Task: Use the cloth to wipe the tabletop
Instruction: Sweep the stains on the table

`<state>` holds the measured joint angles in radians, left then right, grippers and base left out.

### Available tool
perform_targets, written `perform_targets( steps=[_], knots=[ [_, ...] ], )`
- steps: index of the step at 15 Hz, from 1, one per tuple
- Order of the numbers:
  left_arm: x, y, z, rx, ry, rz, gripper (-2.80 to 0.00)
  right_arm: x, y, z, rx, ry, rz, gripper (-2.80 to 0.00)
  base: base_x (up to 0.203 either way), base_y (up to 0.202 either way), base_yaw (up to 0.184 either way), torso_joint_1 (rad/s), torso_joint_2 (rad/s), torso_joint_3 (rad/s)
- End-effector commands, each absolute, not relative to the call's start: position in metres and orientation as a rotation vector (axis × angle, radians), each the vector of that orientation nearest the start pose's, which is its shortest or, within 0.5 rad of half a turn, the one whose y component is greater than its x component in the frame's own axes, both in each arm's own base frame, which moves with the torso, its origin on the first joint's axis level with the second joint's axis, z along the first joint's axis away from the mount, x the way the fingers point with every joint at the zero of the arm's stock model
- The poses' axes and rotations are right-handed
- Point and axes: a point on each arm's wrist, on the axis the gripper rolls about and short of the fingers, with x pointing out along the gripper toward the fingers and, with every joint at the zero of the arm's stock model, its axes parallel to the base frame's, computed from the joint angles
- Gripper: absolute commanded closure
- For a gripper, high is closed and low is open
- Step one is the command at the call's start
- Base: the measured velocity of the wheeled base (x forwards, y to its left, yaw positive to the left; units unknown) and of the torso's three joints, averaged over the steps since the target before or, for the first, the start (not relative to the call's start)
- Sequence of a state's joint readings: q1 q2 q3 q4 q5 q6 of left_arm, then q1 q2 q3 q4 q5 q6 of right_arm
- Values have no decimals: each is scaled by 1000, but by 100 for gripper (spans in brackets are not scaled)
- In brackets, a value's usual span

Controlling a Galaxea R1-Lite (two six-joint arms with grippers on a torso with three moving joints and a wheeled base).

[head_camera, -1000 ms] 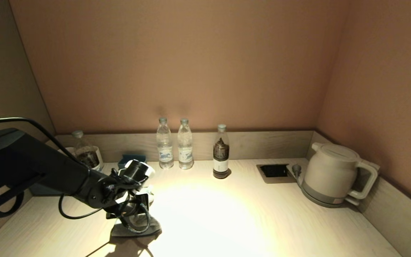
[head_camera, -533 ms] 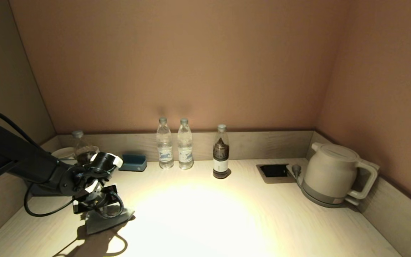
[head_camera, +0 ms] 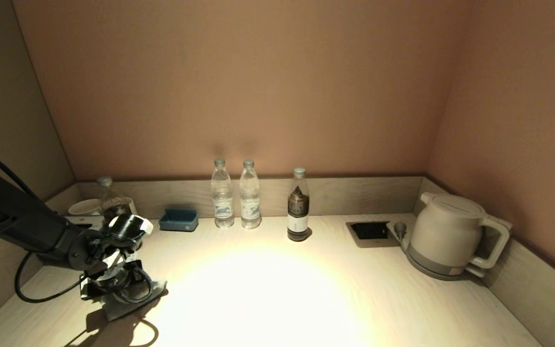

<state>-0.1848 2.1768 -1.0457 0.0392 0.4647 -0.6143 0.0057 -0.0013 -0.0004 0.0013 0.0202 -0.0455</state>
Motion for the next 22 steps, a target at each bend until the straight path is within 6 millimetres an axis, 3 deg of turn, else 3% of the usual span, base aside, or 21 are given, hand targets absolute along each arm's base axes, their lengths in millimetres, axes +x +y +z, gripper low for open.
perform_targets(
  steps=[1,7,9,12,14,19,22],
  knots=[
    [333,-54,46,-176,968,564,0,-23,0,76,-46,-2,28,0,0,0,0,0,0,0],
    [274,-44,60,-107,1041,551,0,-23,0,75,-46,-1,28,0,0,0,0,0,0,0],
    [268,-42,61,-93,1048,546,0,-23,0,75,-46,-1,28,0,0,0,0,0,0,0],
    [244,-38,47,-53,1122,558,0,-23,0,75,-46,-1,28,0,0,0,0,0,0,0],
    [241,-37,47,-57,1124,560,0,-23,0,75,-46,-1,28,0,0,0,0,0,0,0],
    [248,-77,51,-87,1078,341,0,-23,0,75,-46,1,28,0,0,0,0,0,0,0],
    [253,-119,44,-52,1023,195,0,-23,0,76,-46,-2,28,0,0,0,0,0,0,0]
  ],
)
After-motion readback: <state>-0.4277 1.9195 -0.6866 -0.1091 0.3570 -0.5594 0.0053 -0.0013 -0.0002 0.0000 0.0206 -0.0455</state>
